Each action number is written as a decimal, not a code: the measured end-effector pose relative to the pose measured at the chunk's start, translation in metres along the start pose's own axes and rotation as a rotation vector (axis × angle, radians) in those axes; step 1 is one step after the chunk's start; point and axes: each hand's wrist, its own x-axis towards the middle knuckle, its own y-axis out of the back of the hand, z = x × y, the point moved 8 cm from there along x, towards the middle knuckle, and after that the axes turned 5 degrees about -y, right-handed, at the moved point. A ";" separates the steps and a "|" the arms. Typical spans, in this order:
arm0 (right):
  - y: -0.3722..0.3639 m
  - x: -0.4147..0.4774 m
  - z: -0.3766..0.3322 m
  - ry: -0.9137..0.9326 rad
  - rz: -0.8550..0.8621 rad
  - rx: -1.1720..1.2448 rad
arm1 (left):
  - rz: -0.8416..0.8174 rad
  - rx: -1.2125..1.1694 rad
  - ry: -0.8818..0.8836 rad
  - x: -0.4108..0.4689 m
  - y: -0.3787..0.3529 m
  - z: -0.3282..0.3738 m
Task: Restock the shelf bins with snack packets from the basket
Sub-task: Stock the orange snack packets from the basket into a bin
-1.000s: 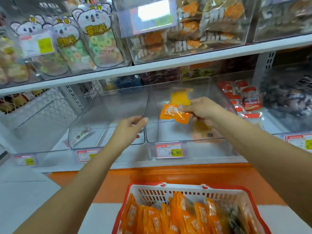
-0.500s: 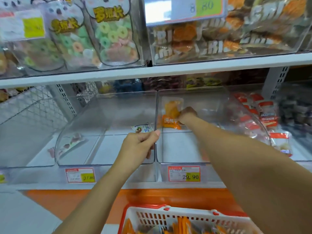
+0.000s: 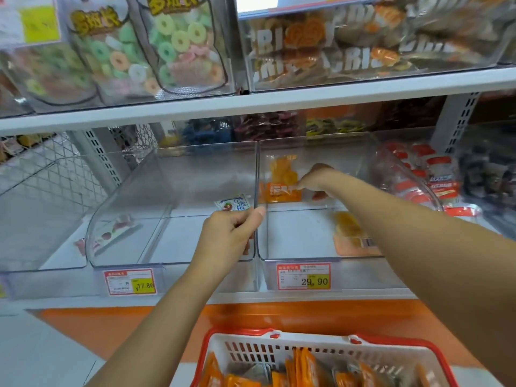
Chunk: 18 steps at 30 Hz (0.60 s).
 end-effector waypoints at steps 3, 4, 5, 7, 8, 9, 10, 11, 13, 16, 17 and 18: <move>0.005 -0.022 0.020 -0.081 -0.144 -0.262 | -0.004 0.009 0.001 0.000 0.000 0.001; 0.007 -0.032 0.030 -0.107 -0.188 -0.370 | -0.007 0.006 0.008 -0.001 0.001 0.001; 0.008 -0.042 0.039 -0.125 -0.222 -0.489 | -0.012 -0.001 0.018 -0.001 0.001 0.001; 0.009 -0.062 0.050 -0.117 -0.229 -0.678 | -0.023 -0.017 0.038 -0.002 0.001 0.001; 0.005 -0.071 0.052 -0.101 -0.227 -0.742 | -0.027 -0.020 0.046 -0.002 0.002 0.001; 0.000 -0.076 0.056 -0.094 -0.226 -0.779 | -0.030 -0.020 0.053 -0.003 0.002 0.001; -0.006 -0.080 0.062 -0.106 -0.220 -0.791 | -0.033 -0.024 0.057 -0.003 0.002 0.001; -0.012 -0.079 0.067 -0.126 -0.208 -0.795 | -0.035 -0.032 0.062 -0.003 0.002 0.001; -0.020 -0.078 0.072 -0.168 -0.216 -0.813 | -0.040 -0.046 0.070 -0.004 0.002 0.001; -0.031 -0.072 0.066 -0.154 -0.258 -0.839 | -0.043 -0.063 0.076 -0.004 0.001 0.000; -0.033 -0.073 0.061 -0.137 -0.246 -0.867 | -0.044 -0.077 0.082 -0.004 0.001 0.000; -0.034 -0.075 0.058 -0.118 -0.209 -0.883 | -0.047 -0.090 0.086 -0.004 0.001 0.000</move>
